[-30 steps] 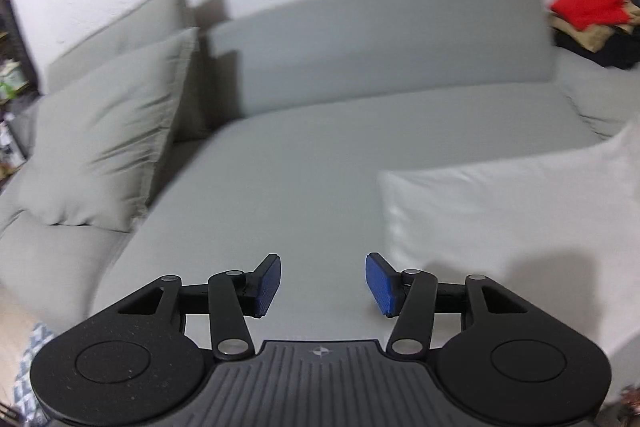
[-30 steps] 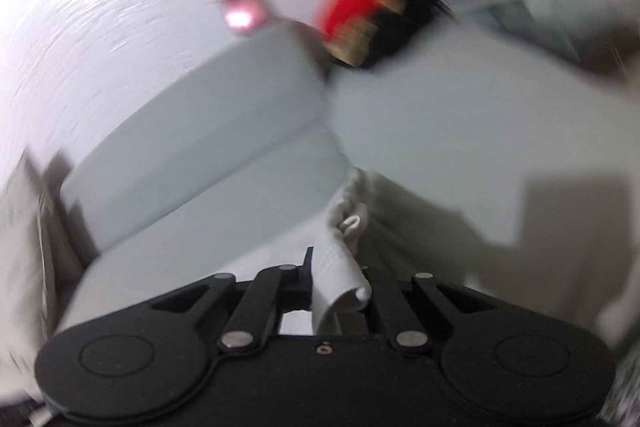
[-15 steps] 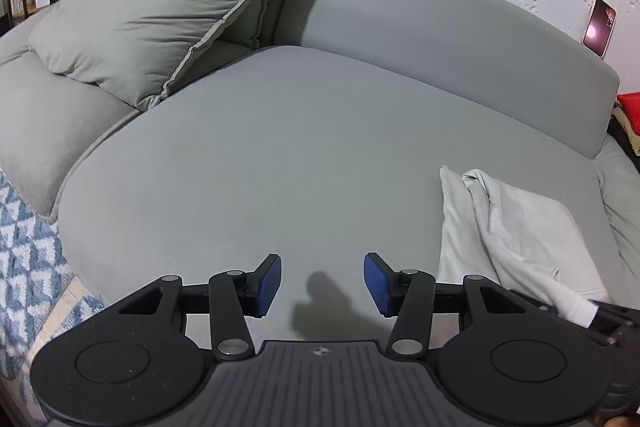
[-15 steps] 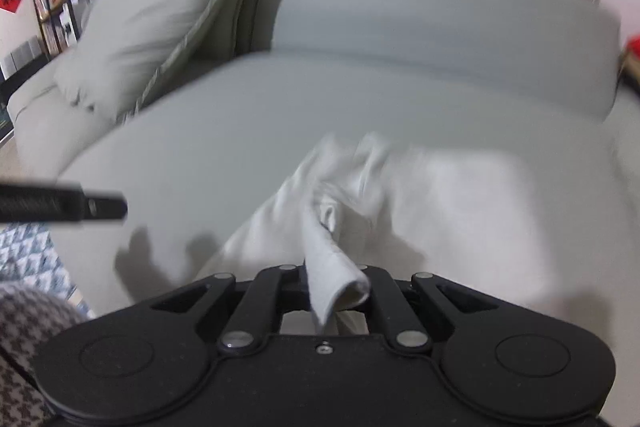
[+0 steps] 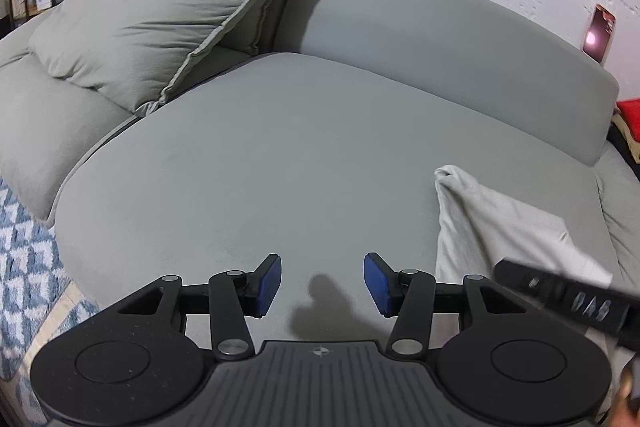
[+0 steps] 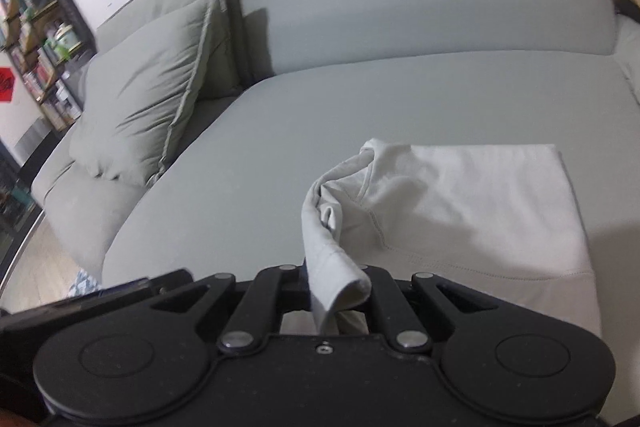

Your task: Fold clothes

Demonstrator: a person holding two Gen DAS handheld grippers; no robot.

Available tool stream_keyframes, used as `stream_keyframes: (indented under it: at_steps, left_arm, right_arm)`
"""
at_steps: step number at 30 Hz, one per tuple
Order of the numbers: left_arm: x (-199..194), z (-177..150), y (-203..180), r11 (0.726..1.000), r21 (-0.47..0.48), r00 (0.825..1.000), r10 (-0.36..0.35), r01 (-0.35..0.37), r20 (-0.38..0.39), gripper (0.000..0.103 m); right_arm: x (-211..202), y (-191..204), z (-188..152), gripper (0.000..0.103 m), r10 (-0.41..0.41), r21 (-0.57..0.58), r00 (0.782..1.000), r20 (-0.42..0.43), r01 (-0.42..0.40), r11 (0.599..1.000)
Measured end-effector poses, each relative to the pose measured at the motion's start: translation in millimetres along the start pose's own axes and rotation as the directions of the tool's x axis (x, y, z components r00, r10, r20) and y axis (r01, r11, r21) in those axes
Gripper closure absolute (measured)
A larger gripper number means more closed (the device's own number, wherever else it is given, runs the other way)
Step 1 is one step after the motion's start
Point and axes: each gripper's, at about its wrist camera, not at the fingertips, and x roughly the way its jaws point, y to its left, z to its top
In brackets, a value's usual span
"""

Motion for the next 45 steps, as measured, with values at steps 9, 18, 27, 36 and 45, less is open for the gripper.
stream_keyframes:
  at_steps: [9, 18, 27, 36, 45]
  left_arm:
    - [-1.8, -0.2, 5.7, 0.999, -0.031, 1.0, 0.026, -0.027, -0.013, 0.053]
    - [-7.4, -0.9, -7.2, 1.0, 0.022, 1.0, 0.006, -0.006, 0.004, 0.064]
    - [27.0, 0.7, -99.7, 0.924, 0.348, 0.983, -0.181, 0.161, 0.026, 0.063]
    - [48.4, -2.8, -49.7, 0.981, 0.147, 0.984, 0.139, -0.123, -0.109, 0.075]
    - [-18.0, -37.9, -50.4, 0.979, 0.196, 0.997, -0.062, 0.051, 0.05, 0.074]
  right_arm:
    - [-2.7, -4.0, -15.5, 0.051, 0.223, -0.08, 0.971, -0.091, -0.23, 0.97]
    - [-60.0, -67.0, -19.3, 0.071, 0.146, -0.064, 0.989, 0.032, -0.144, 0.988]
    - [-64.1, -107.8, -35.0, 0.072, -0.037, -0.095, 0.998, 0.052, 0.042, 0.995]
    - [-91.4, -125.5, -63.9, 0.076, -0.127, -0.212, 0.991, 0.044, 0.134, 0.968]
    - [-120.4, -126.6, -72.3, 0.075, -0.092, -0.221, 0.992, 0.084, 0.109, 0.969]
